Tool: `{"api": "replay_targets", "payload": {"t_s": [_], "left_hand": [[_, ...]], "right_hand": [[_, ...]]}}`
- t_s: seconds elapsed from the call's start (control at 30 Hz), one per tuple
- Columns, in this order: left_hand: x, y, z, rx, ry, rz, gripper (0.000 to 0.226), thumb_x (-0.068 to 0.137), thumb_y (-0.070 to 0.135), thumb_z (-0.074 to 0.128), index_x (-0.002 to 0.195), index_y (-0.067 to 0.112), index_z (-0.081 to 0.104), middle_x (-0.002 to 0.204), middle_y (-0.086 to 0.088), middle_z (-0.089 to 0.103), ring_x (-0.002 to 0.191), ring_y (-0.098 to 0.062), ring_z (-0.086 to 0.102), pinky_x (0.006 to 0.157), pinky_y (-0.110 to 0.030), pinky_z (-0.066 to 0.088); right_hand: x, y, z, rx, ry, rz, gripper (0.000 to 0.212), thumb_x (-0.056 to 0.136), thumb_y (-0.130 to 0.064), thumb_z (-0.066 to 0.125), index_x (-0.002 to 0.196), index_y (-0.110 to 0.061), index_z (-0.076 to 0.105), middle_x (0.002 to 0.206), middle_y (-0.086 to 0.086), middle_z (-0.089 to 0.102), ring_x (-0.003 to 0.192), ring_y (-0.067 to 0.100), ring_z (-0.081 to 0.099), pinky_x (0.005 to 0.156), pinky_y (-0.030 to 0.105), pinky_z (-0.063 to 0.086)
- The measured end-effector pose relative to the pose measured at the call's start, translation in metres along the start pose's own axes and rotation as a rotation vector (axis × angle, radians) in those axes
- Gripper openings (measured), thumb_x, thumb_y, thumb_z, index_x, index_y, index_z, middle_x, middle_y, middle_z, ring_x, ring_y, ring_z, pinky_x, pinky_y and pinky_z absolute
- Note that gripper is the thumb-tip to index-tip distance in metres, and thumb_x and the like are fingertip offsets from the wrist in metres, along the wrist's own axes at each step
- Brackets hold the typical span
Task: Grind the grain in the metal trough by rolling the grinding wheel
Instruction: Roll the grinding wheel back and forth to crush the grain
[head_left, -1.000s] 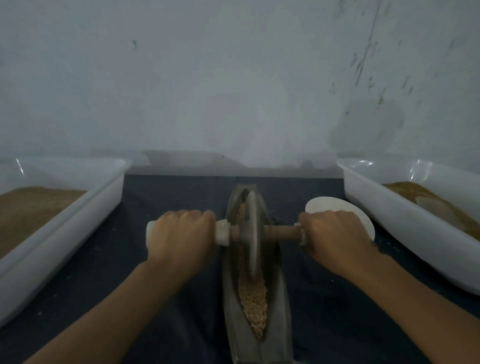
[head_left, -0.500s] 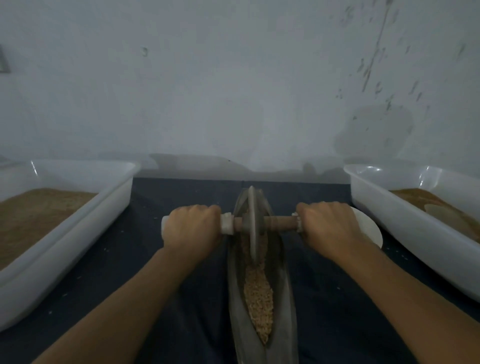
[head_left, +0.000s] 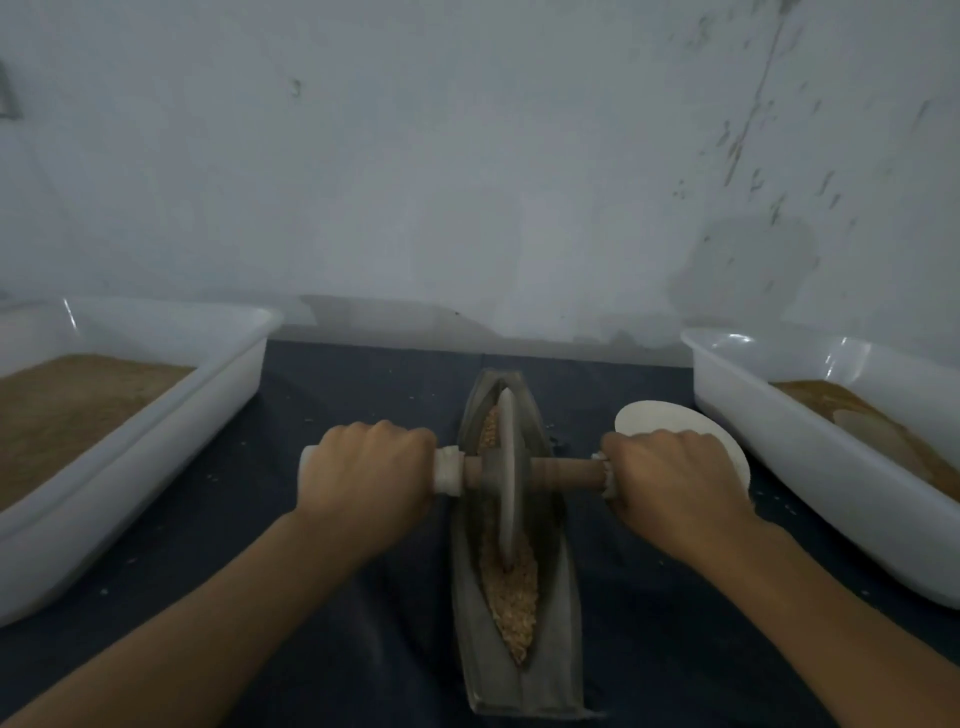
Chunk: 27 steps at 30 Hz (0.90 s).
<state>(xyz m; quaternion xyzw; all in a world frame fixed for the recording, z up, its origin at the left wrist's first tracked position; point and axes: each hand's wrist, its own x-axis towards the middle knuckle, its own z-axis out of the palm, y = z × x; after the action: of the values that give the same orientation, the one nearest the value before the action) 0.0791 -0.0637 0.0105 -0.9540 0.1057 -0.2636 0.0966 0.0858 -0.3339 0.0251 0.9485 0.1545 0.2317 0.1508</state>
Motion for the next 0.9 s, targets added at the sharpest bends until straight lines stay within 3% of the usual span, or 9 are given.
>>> {"api": "replay_targets", "payload": {"t_s": [0.1, 0.2, 0.37, 0.47, 0.53, 0.6, 0.67, 0.77, 0.9], "left_hand": [[0.028, -0.002, 0.009, -0.003, -0.003, -0.008, 0.023, 0.081, 0.037, 0.056, 0.068, 0.028, 0.039, 0.058, 0.010, 0.032, 0.050, -0.014, 0.033, 0.051, -0.028, 0.024], [0.047, -0.001, 0.011, -0.010, -0.034, -0.013, 0.017, 0.082, 0.035, 0.055, 0.073, 0.027, 0.044, 0.065, 0.007, 0.044, 0.056, -0.018, 0.039, 0.056, -0.030, 0.031], [0.017, 0.002, -0.006, -0.013, -0.003, 0.002, 0.024, 0.081, 0.039, 0.058, 0.072, 0.029, 0.038, 0.063, 0.009, 0.040, 0.055, -0.014, 0.038, 0.054, -0.029, 0.028], [-0.020, 0.003, -0.024, -0.018, 0.068, 0.079, 0.039, 0.060, 0.038, 0.076, 0.063, 0.030, 0.038, 0.053, 0.009, 0.043, 0.043, -0.011, 0.040, 0.046, -0.024, 0.025], [-0.036, 0.003, -0.030, -0.083, 0.087, 0.090, 0.048, 0.042, 0.030, 0.083, 0.057, 0.028, 0.038, 0.046, 0.009, 0.043, 0.035, -0.012, 0.037, 0.041, -0.020, 0.022], [-0.040, 0.004, -0.029, -0.101, 0.068, 0.065, 0.056, 0.037, 0.026, 0.085, 0.057, 0.028, 0.033, 0.045, 0.010, 0.041, 0.035, -0.011, 0.030, 0.044, -0.017, 0.014], [-0.031, 0.004, -0.022, -0.075, 0.054, 0.039, 0.055, 0.042, 0.025, 0.084, 0.058, 0.027, 0.031, 0.045, 0.009, 0.042, 0.036, -0.011, 0.028, 0.045, -0.019, 0.011], [-0.005, 0.003, -0.001, 0.001, 0.070, 0.002, 0.049, 0.060, 0.030, 0.078, 0.060, 0.028, 0.029, 0.050, 0.009, 0.040, 0.042, -0.010, 0.026, 0.044, -0.023, 0.011], [0.032, 0.002, 0.013, 0.010, 0.104, -0.044, 0.033, 0.071, 0.032, 0.069, 0.064, 0.026, 0.037, 0.057, 0.006, 0.054, 0.047, -0.013, 0.031, 0.046, -0.025, 0.014]], "right_hand": [[0.025, 0.003, 0.014, 0.004, 0.011, 0.043, 0.020, 0.088, -0.040, 0.050, 0.079, -0.028, 0.038, 0.073, -0.003, 0.059, 0.062, 0.022, 0.052, 0.052, 0.031, 0.029], [0.037, 0.004, 0.021, 0.006, 0.047, 0.076, 0.018, 0.091, -0.041, 0.047, 0.080, -0.027, 0.044, 0.075, 0.000, 0.061, 0.066, 0.024, 0.057, 0.052, 0.031, 0.028], [0.002, -0.002, 0.006, 0.037, 0.071, 0.024, 0.019, 0.085, -0.039, 0.060, 0.079, -0.027, 0.047, 0.067, -0.003, 0.060, 0.051, 0.018, 0.043, 0.047, 0.027, 0.022], [-0.031, -0.005, -0.013, 0.094, 0.176, -0.044, 0.029, 0.060, -0.032, 0.083, 0.065, -0.023, 0.056, 0.048, -0.002, 0.052, 0.036, 0.015, 0.044, 0.040, 0.021, 0.021], [-0.046, -0.006, -0.020, 0.108, 0.195, -0.066, 0.030, 0.057, -0.029, 0.082, 0.062, -0.022, 0.054, 0.046, -0.002, 0.051, 0.035, 0.017, 0.045, 0.039, 0.023, 0.028], [-0.045, -0.004, -0.022, 0.099, 0.172, -0.067, 0.031, 0.056, -0.028, 0.083, 0.060, -0.021, 0.053, 0.046, -0.003, 0.050, 0.034, 0.017, 0.044, 0.039, 0.020, 0.024], [-0.030, -0.004, -0.019, 0.050, 0.119, -0.066, 0.030, 0.058, -0.031, 0.083, 0.065, -0.022, 0.055, 0.050, -0.003, 0.053, 0.038, 0.016, 0.048, 0.040, 0.018, 0.015], [0.002, -0.003, 0.001, -0.014, 0.070, -0.047, 0.016, 0.082, -0.035, 0.062, 0.082, -0.024, 0.051, 0.070, -0.004, 0.060, 0.057, 0.017, 0.056, 0.045, 0.026, 0.027], [0.036, 0.003, 0.021, 0.022, 0.117, 0.025, 0.021, 0.085, -0.035, 0.060, 0.077, -0.025, 0.044, 0.070, 0.000, 0.063, 0.059, 0.025, 0.058, 0.048, 0.029, 0.025]]}}
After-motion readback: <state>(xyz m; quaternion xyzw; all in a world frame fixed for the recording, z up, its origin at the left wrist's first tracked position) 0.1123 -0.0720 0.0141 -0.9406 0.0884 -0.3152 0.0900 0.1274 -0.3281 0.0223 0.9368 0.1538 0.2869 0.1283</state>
